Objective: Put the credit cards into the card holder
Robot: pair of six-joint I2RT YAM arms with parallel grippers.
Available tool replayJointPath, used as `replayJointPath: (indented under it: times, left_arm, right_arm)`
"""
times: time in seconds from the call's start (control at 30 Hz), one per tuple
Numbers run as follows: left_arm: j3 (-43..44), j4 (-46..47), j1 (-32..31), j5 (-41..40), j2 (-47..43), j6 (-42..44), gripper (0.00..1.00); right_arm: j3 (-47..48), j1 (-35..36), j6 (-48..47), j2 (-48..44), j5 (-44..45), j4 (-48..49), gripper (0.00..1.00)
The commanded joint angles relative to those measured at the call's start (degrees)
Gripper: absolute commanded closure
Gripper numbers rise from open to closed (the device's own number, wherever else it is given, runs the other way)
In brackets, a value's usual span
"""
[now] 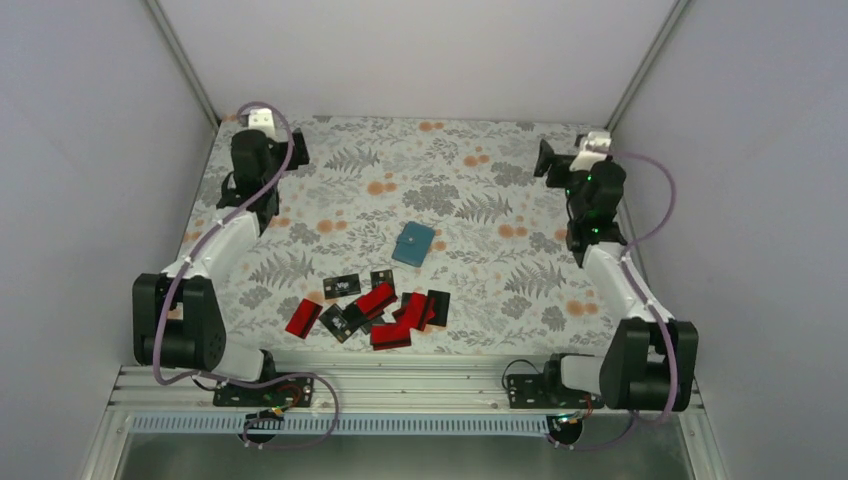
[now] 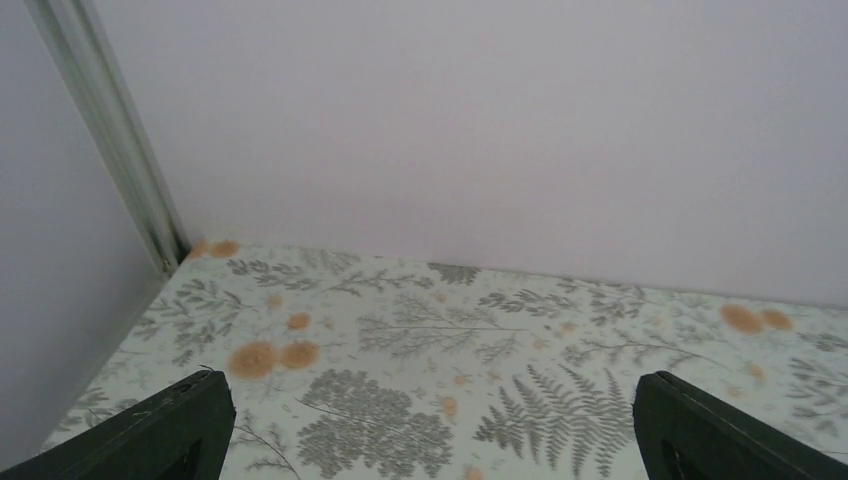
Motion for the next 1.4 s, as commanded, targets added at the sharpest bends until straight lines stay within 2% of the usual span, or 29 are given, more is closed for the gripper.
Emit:
replayJointPath:
  times: [0.0, 0.1, 0.13, 0.27, 0.37, 0.53, 0.67, 0.93, 1.27, 1.37]
  left_arm:
    - [7.28, -22.90, -1.02, 1.57, -1.67, -7.70, 0.00]
    - [8.71, -27.79, -1.02, 6.80, -3.43, -8.88, 0.00]
    - [9.30, -29.70, -1.02, 8.55, -3.27, -8.70, 0.00]
    - [8.21, -34.23, -2.01, 16.69, -2.97, -7.83, 0.00]
    - [5.28, -35.43, -4.62, 20.04, -3.91, -7.41, 0.00]
    - [1.12, -34.90, -10.70, 25.39, -3.44, -7.77, 0.01]
    - [0.70, -34.07, -15.68, 25.79, -0.53, -8.79, 0.04]
    - [2.65, -30.96, -22.03, 29.10, 8.61, -11.33, 0.15]
    - [5.70, -29.43, -23.85, 33.14, 17.01, -12.08, 0.31]
    - [5.76, -28.94, -24.29, 33.33, 18.50, -11.98, 0.36]
  right_arm:
    - [10.52, 0.15, 5.95, -2.93, 3.00, -18.38, 0.00]
    - [17.46, -0.45, 16.87, -0.35, 9.45, -29.05, 0.00]
    - [19.29, -1.21, 17.77, 1.00, 8.59, -31.99, 0.00]
    - [24.93, -1.87, 18.25, 7.03, -1.82, -41.54, 0.00]
    - [23.73, -1.76, 19.22, 9.45, -9.56, -43.99, 0.00]
    - [16.95, 2.30, 21.50, 10.91, -22.15, -42.02, 0.00]
    - [10.88, 8.79, 24.53, 13.28, -30.12, -37.57, 0.00]
    - [6.15, 17.02, 28.53, 19.13, -37.06, -30.11, 0.08]
    - [6.58, 20.26, 30.90, 27.51, -42.18, -25.83, 0.29]
    - [6.99, 20.90, 31.62, 29.75, -42.77, -24.98, 0.31]
